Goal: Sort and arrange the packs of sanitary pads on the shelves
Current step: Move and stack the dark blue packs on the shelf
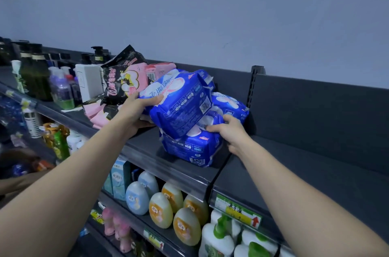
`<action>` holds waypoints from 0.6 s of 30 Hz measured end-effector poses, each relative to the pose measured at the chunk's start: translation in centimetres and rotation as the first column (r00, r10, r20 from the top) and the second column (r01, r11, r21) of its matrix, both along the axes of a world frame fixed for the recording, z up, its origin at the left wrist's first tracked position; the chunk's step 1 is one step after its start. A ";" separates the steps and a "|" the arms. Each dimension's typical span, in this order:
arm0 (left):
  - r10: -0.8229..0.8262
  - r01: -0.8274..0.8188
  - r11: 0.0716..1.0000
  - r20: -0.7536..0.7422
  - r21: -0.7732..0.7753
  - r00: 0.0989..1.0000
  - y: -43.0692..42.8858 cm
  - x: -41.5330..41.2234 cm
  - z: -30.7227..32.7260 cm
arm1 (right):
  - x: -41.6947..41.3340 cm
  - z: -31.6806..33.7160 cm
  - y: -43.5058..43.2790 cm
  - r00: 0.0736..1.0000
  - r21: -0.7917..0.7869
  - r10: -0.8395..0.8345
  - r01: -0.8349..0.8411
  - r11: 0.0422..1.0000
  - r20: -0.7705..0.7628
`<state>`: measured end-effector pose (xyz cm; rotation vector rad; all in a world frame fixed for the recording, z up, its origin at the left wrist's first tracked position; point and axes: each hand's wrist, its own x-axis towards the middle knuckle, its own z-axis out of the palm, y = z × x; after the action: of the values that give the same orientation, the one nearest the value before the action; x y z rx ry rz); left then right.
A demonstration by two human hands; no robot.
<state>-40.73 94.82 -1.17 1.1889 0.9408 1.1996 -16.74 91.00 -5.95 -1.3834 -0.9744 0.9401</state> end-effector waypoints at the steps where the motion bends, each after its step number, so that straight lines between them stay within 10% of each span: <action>1: -0.008 0.008 1.000 0.033 0.008 0.999 0.2 -0.1 -0.2 | 0.2 0.2 -0.5 0.998 0.037 -0.022 0.020 0.999 0.057; 12: -0.192 0.180 0.957 0.032 0.227 0.981 1.9 0.0 -3.3 | 7.1 -0.8 -8.5 0.846 0.326 -0.368 0.248 0.912 0.386; 18: -0.057 0.209 0.881 -0.343 0.425 0.938 1.8 2.4 -5.4 | 7.9 -1.6 -11.0 0.709 0.328 -0.447 0.310 0.892 0.546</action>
<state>-38.29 96.66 -6.60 1.8446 0.8128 1.1669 -8.81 79.98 -7.53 -1.6551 -1.1540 0.0407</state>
